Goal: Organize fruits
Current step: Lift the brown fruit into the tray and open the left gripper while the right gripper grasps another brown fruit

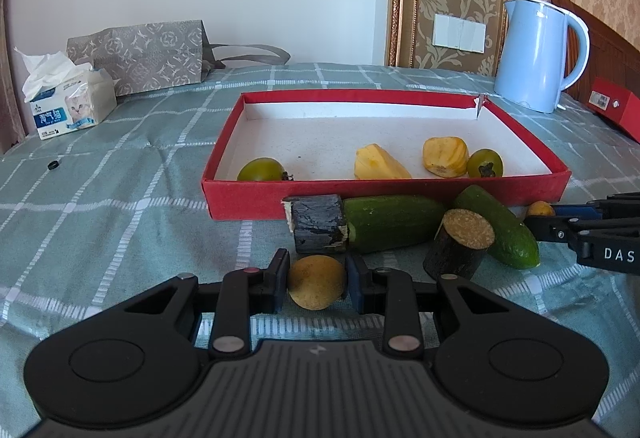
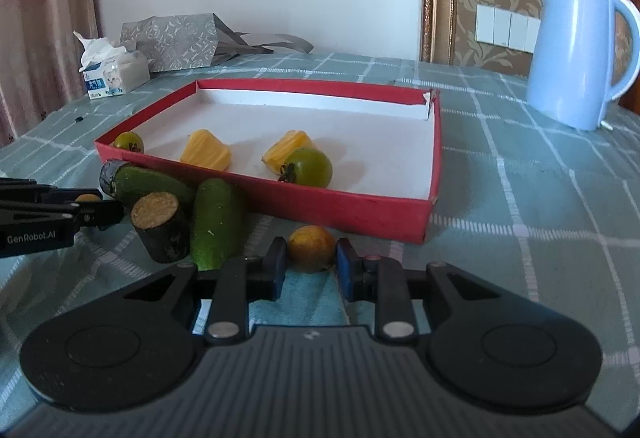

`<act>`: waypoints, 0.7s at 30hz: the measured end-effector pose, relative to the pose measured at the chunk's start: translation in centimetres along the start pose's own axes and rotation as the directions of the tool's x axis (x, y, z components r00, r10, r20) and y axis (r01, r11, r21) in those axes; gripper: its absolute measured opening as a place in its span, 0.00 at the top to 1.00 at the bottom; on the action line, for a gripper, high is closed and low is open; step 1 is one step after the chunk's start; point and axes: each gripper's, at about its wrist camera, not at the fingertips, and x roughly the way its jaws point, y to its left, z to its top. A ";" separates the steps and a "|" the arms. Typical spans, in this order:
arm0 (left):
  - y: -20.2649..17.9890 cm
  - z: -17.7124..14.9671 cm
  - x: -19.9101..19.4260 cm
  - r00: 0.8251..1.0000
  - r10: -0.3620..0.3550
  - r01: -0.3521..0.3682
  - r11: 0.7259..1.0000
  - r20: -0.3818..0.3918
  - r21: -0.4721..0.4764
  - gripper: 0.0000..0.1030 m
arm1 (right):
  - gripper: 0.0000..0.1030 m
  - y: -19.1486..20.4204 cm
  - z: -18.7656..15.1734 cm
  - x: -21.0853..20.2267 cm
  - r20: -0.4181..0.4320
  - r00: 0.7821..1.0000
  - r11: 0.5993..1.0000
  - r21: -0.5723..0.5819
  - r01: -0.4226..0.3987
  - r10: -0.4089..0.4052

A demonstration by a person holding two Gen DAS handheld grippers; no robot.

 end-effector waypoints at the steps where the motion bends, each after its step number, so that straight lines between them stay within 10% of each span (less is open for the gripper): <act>1: 0.1 0.0 -0.1 1.000 0.001 -0.001 1.000 0.009 -0.005 0.71 | 0.76 0.0 0.0 0.0 0.000 1.000 1.000 -0.001 0.000 0.000; 21: -0.2 5.8 0.2 0.994 0.024 -0.030 0.998 0.110 0.047 0.71 | 0.75 0.2 0.0 0.1 -0.004 1.000 1.000 -0.009 0.002 -0.002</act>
